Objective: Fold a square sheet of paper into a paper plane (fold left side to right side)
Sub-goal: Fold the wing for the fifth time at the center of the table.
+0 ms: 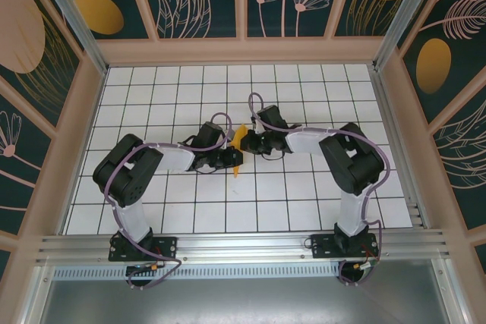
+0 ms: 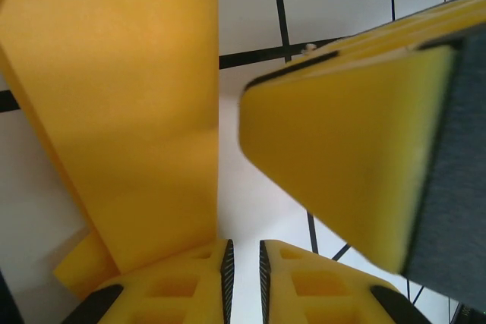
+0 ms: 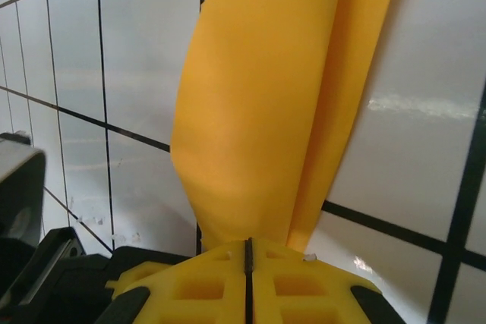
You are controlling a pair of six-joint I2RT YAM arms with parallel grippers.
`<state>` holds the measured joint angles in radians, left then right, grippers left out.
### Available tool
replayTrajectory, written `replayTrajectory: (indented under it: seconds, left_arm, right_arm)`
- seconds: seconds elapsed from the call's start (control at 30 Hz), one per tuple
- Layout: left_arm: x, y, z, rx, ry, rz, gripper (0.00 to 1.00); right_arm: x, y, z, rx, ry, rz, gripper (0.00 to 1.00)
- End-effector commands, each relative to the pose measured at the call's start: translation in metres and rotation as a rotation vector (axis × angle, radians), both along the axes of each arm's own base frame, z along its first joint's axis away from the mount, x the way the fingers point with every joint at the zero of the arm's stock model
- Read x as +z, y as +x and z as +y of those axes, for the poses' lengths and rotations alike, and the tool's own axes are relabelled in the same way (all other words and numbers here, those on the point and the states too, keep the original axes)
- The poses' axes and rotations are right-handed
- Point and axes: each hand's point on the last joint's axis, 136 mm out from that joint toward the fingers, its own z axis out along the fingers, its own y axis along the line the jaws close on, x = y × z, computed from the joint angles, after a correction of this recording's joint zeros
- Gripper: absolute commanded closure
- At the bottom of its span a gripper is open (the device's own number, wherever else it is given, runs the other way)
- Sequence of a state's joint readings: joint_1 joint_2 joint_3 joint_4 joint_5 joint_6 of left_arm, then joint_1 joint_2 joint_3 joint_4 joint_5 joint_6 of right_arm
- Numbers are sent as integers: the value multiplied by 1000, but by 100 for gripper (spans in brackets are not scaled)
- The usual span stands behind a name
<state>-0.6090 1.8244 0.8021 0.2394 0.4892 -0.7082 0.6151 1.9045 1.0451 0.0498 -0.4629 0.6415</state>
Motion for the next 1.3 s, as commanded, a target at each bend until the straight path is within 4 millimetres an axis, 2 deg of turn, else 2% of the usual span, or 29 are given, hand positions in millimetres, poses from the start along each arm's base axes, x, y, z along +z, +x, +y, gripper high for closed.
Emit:
replayTrajectory:
  seconds: [0.0,0.17,0.27,0.5,0.6,1.0,1.27]
  left_arm:
    - [-36,-22,19,19,105,113,79]
    - [-36,-22,20,22,108,111,79]
    - [-37,-22,21,25,111,112,80]
    - [-39,-24,23,25,122,116,80]
    - [-39,-25,23,24,123,117,80]
    - [-42,-26,24,26,124,124,80]
    - [-42,-27,25,26,123,124,80]
  right_arm:
    - [8,15,15,1,45,-25,89]
    - [0,17,24,15,45,-12,89]
    - [-9,16,21,10,11,0,89]
    - [-36,27,-7,-44,-200,-19,89]
    - [-42,33,-19,-70,-265,-44,89]
    - [-22,78,-27,-109,-283,-176,88]
    - [-24,101,-35,-122,-315,-191,87]
